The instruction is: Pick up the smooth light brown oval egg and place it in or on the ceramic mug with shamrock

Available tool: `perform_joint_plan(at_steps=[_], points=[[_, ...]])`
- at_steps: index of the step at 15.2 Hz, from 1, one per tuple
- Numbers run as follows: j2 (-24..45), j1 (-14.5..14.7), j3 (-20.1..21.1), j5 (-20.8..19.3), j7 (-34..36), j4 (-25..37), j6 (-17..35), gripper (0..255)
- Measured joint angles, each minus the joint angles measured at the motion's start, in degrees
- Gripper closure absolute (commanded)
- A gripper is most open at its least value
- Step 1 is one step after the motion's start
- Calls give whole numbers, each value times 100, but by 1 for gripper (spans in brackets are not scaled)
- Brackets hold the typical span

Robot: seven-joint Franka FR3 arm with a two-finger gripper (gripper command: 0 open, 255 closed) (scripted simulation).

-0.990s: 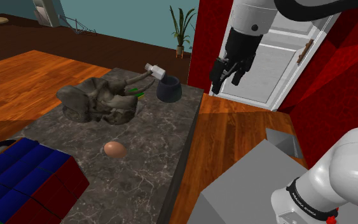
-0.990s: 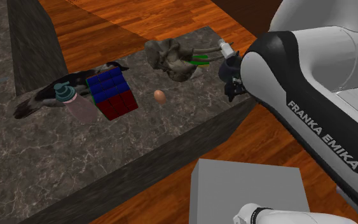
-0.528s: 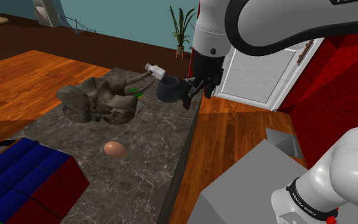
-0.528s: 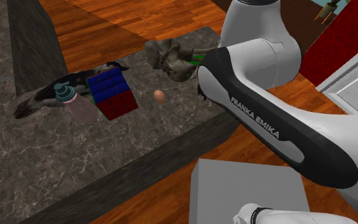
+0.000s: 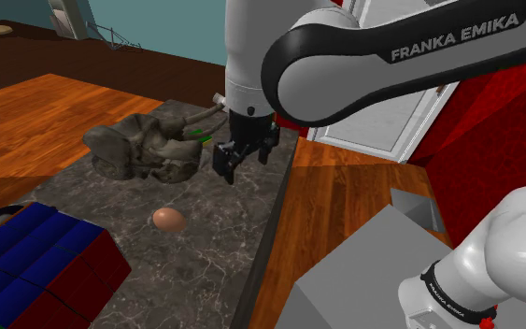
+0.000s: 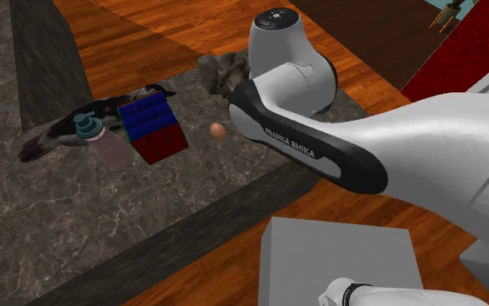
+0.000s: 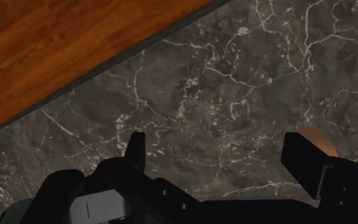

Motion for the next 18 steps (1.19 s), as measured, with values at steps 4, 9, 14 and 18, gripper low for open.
perform_joint_plan(at_steps=[4,9,14,18], points=[[1005,144,283,-665,598,590,229,0],[2212,550,339,-1526,1219,1486,239,0],[3423,1224,199,-2264,1694,2598,71,0],[3701,1355,120,-2439,1798,2692,209,0]])
